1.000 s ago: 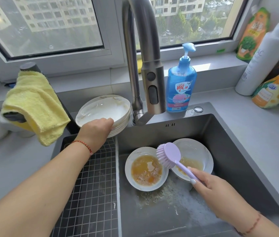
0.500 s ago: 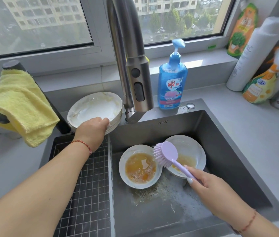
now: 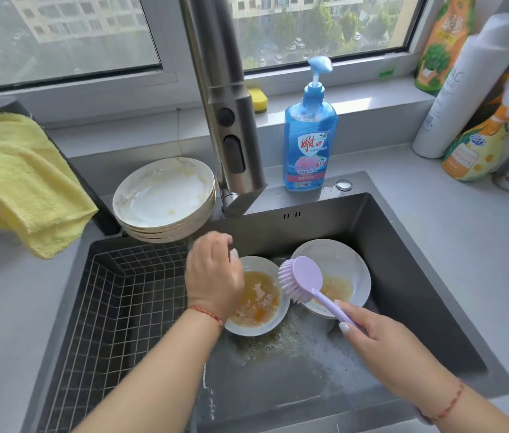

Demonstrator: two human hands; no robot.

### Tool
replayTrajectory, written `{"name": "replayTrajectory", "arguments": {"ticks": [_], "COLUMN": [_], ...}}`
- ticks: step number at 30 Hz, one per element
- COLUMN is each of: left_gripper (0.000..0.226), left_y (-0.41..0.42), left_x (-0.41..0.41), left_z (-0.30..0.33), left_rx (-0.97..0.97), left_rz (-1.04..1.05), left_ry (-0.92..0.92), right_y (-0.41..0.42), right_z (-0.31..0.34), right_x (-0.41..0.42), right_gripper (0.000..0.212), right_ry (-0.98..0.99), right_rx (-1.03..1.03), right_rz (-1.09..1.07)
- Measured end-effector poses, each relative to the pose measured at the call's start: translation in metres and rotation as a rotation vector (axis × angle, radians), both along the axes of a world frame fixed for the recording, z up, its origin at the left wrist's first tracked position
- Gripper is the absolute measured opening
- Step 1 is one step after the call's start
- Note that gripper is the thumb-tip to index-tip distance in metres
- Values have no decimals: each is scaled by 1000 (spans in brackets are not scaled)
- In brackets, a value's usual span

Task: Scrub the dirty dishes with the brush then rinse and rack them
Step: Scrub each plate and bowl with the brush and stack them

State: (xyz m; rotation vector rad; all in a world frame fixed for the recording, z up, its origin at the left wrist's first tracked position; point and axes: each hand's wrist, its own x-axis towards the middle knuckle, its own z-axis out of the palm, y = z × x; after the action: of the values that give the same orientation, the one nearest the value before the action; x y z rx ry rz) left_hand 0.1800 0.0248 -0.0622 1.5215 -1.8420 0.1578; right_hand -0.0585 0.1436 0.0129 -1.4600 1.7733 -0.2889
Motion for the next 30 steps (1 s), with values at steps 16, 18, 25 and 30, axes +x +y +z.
{"name": "replayTrajectory", "arguments": {"ticks": [16, 18, 25, 30], "left_gripper": [55, 50, 43, 39], "left_y": [40, 38, 35, 34], "left_x": [-30, -30, -25, -30], "left_z": [-114, -120, -136, -136], "left_rx": [1163, 1154, 1085, 1056], "left_rz": [708, 733, 824, 783], "left_ry": [1664, 1768, 1931, 1931], "right_y": [-21, -22, -24, -26], "right_z": [-17, -22, -30, -32], "right_x": [-11, -14, -23, -25], "right_gripper": [40, 39, 41, 39], "right_ry": [-3, 2, 12, 5], "right_rx": [7, 13, 41, 39], "right_rz": [49, 51, 29, 36]}}
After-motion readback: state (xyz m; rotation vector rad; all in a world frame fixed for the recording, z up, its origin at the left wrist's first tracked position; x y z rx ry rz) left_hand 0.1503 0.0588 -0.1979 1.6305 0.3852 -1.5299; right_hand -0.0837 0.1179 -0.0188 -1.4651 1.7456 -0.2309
